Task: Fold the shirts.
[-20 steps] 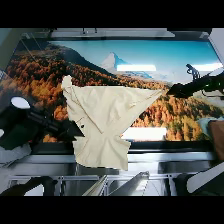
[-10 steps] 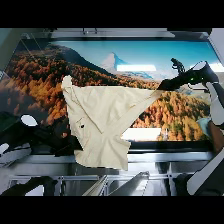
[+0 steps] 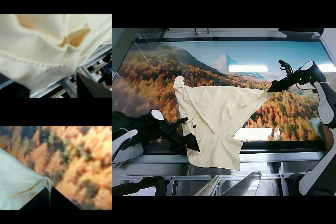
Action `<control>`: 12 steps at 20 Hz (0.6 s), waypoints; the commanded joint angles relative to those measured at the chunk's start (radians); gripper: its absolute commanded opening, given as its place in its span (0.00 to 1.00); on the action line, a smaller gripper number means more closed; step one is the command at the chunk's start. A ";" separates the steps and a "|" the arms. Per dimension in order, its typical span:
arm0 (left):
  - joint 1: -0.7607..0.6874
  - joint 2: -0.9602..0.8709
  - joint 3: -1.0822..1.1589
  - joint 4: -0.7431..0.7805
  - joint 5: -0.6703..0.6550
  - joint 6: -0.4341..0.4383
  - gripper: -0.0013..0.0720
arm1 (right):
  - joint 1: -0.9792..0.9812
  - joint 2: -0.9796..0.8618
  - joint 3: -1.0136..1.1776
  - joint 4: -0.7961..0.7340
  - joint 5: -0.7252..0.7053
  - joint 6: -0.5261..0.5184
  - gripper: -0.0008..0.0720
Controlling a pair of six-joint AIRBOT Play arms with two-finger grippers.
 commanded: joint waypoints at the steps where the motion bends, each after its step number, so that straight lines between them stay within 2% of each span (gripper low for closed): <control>1: -0.047 -0.059 0.083 0.005 0.042 0.038 0.02 | -0.035 0.020 0.002 0.000 0.006 0.055 0.04; 5: 0.024 -0.060 0.232 0.035 0.023 0.043 0.03 | -0.130 0.066 0.001 0.003 0.058 0.126 0.04; 8: 0.103 -0.061 0.349 0.072 0.033 0.061 0.04 | -0.217 0.082 -0.037 0.058 0.185 0.217 0.04; 10: 0.141 -0.066 0.433 0.080 0.100 0.092 0.04 | -0.248 0.113 -0.157 0.170 0.253 0.230 0.04; 12: 0.176 -0.104 0.529 0.080 0.103 0.092 0.04 | -0.244 0.185 -0.333 0.213 0.248 0.206 0.04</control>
